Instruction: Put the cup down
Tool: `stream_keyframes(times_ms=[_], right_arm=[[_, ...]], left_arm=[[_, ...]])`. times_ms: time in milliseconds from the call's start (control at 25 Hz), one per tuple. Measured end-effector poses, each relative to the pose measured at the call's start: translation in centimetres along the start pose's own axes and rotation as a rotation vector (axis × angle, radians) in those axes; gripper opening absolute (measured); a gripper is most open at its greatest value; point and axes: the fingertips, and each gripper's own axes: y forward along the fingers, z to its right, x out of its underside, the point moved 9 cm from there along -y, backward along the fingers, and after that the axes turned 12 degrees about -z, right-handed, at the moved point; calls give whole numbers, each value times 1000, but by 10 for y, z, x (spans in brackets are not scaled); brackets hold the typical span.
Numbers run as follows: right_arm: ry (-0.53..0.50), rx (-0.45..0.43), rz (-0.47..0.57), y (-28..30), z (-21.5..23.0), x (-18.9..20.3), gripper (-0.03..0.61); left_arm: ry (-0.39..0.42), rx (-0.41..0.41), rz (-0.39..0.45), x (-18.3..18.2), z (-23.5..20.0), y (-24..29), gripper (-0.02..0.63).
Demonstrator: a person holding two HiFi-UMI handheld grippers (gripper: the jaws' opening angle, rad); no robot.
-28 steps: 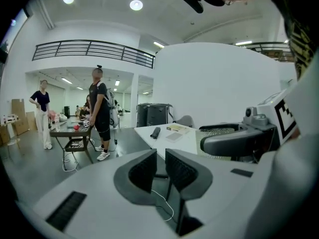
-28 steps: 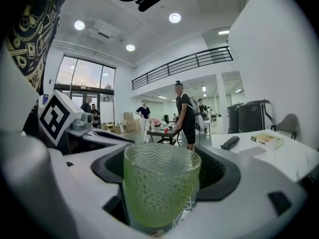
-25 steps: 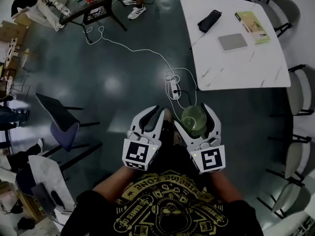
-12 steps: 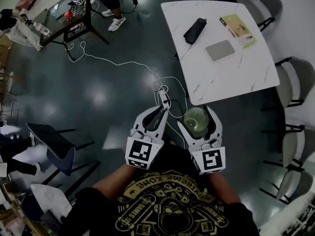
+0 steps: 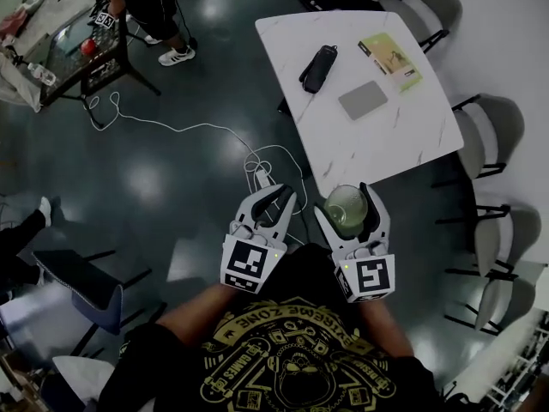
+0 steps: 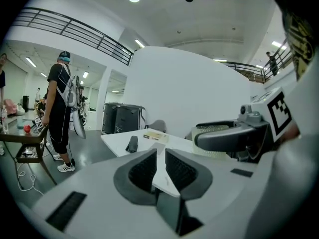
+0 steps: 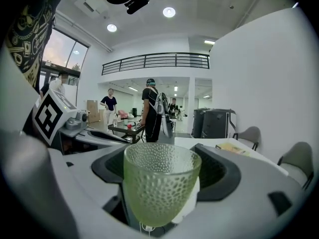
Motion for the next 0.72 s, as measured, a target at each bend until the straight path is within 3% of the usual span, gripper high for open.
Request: stream_keyframes(times_ms=[280, 720], right_arm=[[1, 13, 2, 17, 18, -8, 396], [-55, -130, 24, 61, 71, -10, 396]], left_arm=[[-21, -11, -7, -1, -11, 9, 63], [-75, -162, 4, -18, -15, 60, 62]])
